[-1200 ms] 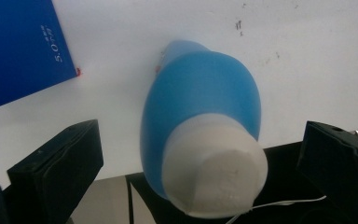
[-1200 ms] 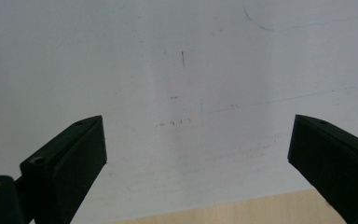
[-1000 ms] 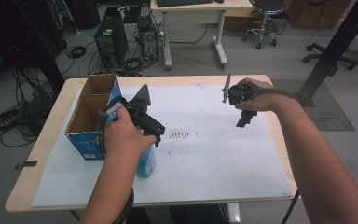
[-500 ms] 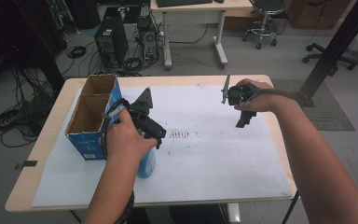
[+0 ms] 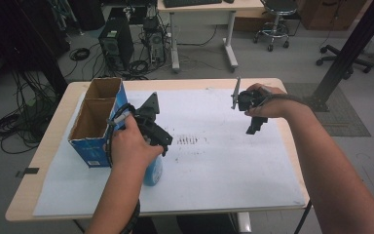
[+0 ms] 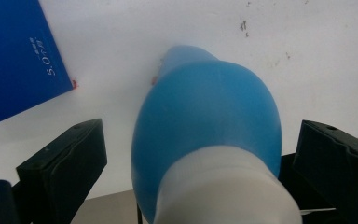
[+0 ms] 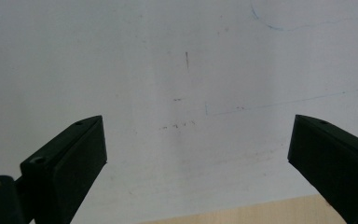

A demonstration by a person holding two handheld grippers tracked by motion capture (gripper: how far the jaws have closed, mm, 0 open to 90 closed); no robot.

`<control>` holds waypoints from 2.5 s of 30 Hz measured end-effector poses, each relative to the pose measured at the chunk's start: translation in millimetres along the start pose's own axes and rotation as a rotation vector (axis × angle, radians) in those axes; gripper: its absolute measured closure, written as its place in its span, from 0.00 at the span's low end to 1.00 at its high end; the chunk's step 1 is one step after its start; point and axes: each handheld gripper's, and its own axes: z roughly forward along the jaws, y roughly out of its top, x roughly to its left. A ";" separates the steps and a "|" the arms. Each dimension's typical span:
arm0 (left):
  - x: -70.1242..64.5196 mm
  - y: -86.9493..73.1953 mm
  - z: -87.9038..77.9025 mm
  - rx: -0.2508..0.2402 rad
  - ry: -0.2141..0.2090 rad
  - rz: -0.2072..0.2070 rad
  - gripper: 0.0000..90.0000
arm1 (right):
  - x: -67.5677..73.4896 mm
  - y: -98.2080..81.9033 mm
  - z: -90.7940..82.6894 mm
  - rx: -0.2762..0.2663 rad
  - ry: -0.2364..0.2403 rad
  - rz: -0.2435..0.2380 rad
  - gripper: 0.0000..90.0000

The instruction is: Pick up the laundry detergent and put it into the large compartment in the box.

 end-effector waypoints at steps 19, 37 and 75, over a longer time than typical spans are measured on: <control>-1.0 -0.1 2.8 -0.008 0.024 -0.003 0.13 | 0.4 -1.9 1.5 0.001 0.001 0.004 0.05; 0.8 -1.0 5.8 0.004 0.039 -0.013 0.23 | 1.7 -1.4 4.1 -0.002 0.005 0.002 0.05; -3.4 -2.1 7.6 -0.009 0.035 -0.021 0.41 | 3.8 -1.6 3.9 -0.007 0.004 0.005 0.05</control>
